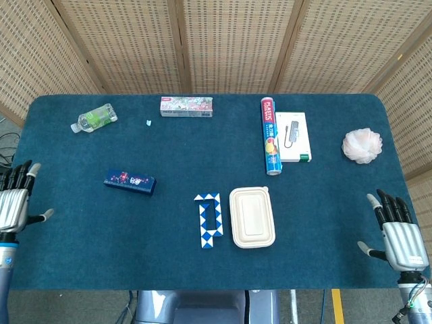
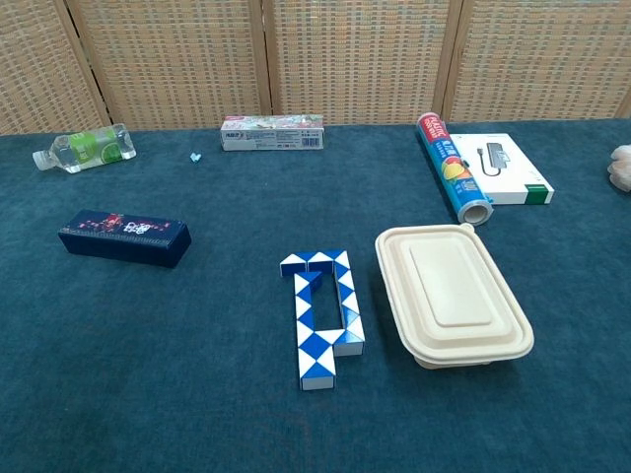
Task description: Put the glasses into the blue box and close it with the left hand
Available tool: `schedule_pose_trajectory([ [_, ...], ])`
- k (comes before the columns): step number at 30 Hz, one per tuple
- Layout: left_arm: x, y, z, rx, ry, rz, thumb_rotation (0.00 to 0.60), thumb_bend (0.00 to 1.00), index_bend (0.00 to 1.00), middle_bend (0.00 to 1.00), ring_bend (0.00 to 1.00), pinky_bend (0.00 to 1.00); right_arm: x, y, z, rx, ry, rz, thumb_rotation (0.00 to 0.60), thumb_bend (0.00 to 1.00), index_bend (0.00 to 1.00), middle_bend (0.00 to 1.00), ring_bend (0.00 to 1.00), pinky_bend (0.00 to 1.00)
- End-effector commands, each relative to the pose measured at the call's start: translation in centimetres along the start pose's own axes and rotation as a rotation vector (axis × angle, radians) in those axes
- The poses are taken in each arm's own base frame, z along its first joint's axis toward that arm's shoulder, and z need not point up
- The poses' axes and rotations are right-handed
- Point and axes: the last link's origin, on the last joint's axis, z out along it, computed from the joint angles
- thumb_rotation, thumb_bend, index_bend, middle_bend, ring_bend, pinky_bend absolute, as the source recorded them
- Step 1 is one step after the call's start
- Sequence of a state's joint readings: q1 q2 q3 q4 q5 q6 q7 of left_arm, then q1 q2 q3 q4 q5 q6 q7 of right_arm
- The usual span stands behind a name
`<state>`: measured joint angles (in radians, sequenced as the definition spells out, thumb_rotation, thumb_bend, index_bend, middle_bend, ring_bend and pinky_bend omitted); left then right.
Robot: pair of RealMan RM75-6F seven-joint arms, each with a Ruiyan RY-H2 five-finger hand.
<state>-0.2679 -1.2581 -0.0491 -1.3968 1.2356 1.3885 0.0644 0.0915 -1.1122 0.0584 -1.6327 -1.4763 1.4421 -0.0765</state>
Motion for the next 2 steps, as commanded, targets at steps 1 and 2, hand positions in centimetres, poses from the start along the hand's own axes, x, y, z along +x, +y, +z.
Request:
schedule_pose_trajectory([
  [1,-0.13,-1.39,-1.56,0.055,-0.001,-0.046,0.6,0.0,0.0,0.0,0.0,0.0,0.0,0.02,-0.02,0.0,0.001,0.0,0.6,0.05,0.0,0.0,0.0,0.0],
  [2,-0.15,-1.7,-1.87,0.064,-0.001,-0.056,0.6,0.0,0.0,0.0,0.0,0.0,0.0,0.02,-0.02,0.001,0.001,-0.001,0.6,0.05,0.0,0.0,0.0,0.0],
])
